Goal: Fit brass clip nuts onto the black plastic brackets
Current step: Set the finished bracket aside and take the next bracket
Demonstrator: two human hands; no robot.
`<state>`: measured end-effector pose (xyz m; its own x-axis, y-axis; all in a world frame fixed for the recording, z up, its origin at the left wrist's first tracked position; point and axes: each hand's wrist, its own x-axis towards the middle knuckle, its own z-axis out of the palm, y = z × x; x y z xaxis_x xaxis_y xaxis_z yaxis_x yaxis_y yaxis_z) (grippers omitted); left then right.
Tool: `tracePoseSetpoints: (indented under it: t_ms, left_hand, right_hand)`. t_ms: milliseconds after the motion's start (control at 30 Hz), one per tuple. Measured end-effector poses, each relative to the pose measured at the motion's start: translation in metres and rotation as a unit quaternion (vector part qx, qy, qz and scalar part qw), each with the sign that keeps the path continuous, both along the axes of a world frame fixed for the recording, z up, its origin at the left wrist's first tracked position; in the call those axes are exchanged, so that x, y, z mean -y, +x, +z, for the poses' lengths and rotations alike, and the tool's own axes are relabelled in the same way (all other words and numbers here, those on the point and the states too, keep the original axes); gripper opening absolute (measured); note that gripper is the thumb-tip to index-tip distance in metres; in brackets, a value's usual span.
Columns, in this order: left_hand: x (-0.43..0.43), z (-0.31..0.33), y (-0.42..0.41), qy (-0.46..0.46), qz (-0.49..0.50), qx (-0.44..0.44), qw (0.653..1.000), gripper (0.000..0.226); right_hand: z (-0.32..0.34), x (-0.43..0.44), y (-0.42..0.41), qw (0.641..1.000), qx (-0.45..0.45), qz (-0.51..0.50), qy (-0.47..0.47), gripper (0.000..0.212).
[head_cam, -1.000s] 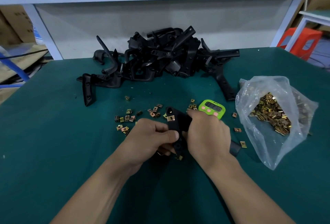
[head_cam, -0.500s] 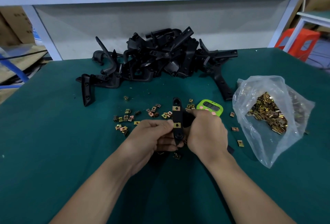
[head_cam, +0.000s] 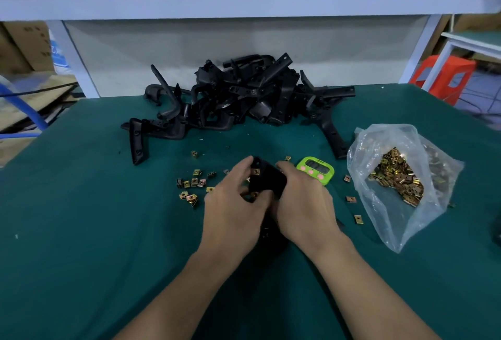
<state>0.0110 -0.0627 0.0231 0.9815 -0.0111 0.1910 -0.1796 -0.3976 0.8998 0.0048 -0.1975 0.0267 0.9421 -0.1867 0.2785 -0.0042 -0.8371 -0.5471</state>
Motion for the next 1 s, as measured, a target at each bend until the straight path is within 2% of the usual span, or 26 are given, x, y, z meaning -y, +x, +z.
tracePoseSetpoints:
  t_ms: [133,267,367,467,500,567,667,800,900,1000]
  left_hand:
    - [-0.005,0.004,0.007,-0.029,0.048,0.011,0.998,0.059]
    - [-0.004,0.012,0.001,-0.040,0.034,0.003,0.999,0.048]
    - [0.008,0.015,-0.015,-0.039,0.041,0.000,0.998,0.044]
    - [0.026,0.018,-0.038,-0.059,0.039,0.017,0.997,0.044]
    - [0.033,0.022,-0.045,-0.078,0.027,0.020,0.996,0.037]
    - [0.047,0.029,-0.055,-0.109,-0.002,0.015,0.994,0.005]
    - [0.074,0.045,-0.072,-0.100,-0.073,0.040,0.992,0.029]
    - [0.122,0.065,-0.100,-0.110,-0.163,0.058,0.979,0.032]
    - [0.166,0.069,-0.125,-0.119,-0.217,0.027,0.968,0.024]
    - [0.220,0.062,-0.161,-0.117,-0.289,-0.028,0.950,0.019]
  right_hand:
    - [0.011,0.000,-0.012,0.997,0.005,0.061,0.045,0.042]
    - [0.020,0.013,-0.031,0.992,-0.058,0.055,0.101,0.052]
    - [0.030,0.026,-0.048,0.986,-0.096,0.041,0.128,0.046]
    - [0.044,0.041,-0.072,0.984,-0.089,0.025,0.155,0.038]
    - [0.049,0.047,-0.081,0.980,-0.086,0.021,0.180,0.037]
    - [0.061,0.058,-0.102,0.965,-0.077,0.020,0.251,0.038]
    - [0.073,0.079,-0.138,0.948,-0.051,-0.002,0.315,0.040]
    - [0.078,0.114,-0.198,0.930,-0.006,-0.037,0.366,0.037]
    - [0.074,0.140,-0.250,0.923,-0.007,-0.073,0.379,0.020]
    - [0.060,0.167,-0.300,0.889,0.007,-0.144,0.434,0.016]
